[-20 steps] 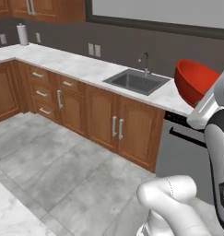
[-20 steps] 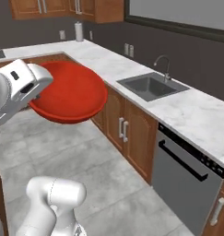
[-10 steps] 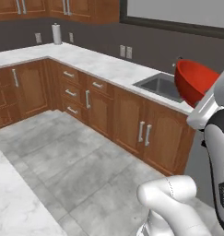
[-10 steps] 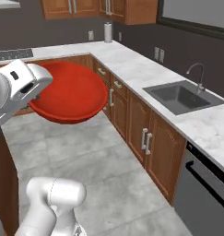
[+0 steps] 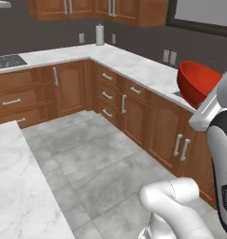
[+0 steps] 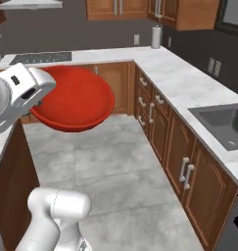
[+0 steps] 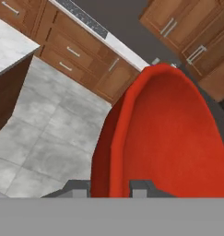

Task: Move the bowls from the cabinet to the plates on the dining table.

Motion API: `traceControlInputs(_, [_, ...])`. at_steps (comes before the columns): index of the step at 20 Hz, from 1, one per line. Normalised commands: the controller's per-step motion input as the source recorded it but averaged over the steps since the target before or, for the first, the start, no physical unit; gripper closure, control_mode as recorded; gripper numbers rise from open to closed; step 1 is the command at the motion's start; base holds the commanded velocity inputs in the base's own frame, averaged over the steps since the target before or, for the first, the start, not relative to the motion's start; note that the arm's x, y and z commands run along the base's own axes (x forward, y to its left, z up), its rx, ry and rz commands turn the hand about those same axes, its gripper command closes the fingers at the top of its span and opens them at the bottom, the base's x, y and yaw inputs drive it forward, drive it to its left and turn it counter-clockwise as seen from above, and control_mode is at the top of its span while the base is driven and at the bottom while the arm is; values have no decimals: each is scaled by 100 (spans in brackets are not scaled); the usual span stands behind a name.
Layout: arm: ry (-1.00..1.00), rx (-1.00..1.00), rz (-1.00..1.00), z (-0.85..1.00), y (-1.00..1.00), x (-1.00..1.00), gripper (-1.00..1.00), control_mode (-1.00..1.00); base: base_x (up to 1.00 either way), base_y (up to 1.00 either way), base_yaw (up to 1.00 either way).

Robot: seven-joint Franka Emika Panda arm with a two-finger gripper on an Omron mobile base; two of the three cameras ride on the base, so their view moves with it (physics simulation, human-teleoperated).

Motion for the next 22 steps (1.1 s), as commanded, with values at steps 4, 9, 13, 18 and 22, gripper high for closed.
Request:
traceControlInputs(4, [0,0,0,0,0,0,100,100,65,-11,37])
traceControlInputs(9, [0,0,0,0,0,0,100,100,41,-28,31])
traceControlInputs(13, [0,0,0,0,0,0,100,100,27,-40,29])
traceControlInputs(18, [0,0,0,0,0,0,100,100,35,-39,31])
traceControlInputs(22, [0,0,0,0,0,0,100,100,27,-42,31])
